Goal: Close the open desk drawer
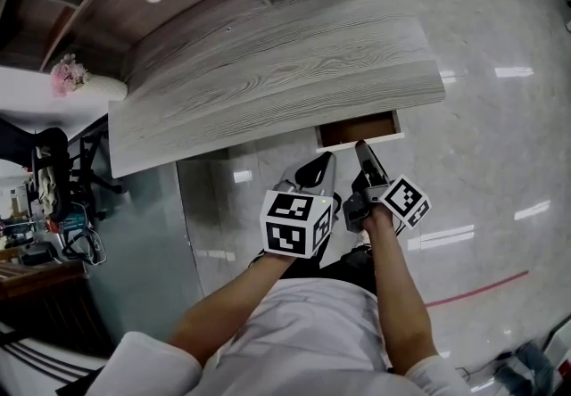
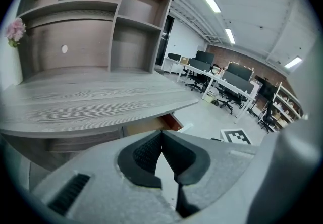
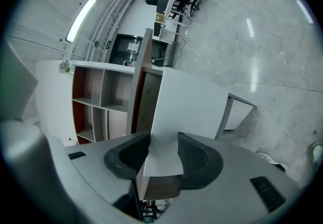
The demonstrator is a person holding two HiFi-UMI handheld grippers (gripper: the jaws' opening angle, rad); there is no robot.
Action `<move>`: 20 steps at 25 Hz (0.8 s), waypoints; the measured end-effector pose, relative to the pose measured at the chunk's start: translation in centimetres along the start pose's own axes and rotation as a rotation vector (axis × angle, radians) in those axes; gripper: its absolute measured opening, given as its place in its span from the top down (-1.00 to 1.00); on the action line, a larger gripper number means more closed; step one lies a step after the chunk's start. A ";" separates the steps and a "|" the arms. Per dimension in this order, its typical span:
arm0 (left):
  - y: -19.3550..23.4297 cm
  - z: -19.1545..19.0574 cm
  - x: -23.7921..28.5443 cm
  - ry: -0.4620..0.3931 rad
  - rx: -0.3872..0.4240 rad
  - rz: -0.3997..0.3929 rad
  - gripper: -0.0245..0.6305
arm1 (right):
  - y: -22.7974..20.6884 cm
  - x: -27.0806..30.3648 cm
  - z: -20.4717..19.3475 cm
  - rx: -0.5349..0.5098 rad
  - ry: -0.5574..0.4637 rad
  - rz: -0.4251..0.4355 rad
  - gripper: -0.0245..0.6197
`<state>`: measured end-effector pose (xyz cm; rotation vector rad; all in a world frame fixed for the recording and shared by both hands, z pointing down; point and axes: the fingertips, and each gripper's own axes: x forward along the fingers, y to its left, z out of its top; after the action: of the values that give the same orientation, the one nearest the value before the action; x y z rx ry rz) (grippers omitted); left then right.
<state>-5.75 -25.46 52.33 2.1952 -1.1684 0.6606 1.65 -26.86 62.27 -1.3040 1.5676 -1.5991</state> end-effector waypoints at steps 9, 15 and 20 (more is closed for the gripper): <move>0.4 0.6 0.0 -0.005 -0.010 -0.002 0.92 | 0.6 1.8 0.9 -0.005 0.012 0.030 0.39; 1.5 1.3 0.5 -0.010 -0.011 0.008 0.92 | 0.9 3.6 1.4 -0.006 0.013 0.041 0.39; 2.2 2.1 0.9 -0.018 -0.017 0.009 0.92 | 0.5 4.4 2.0 -0.015 0.019 0.002 0.39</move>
<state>-6.82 -28.44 51.93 2.1872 -1.1892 0.6339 1.58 -31.73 62.65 -1.2982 1.5944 -1.6063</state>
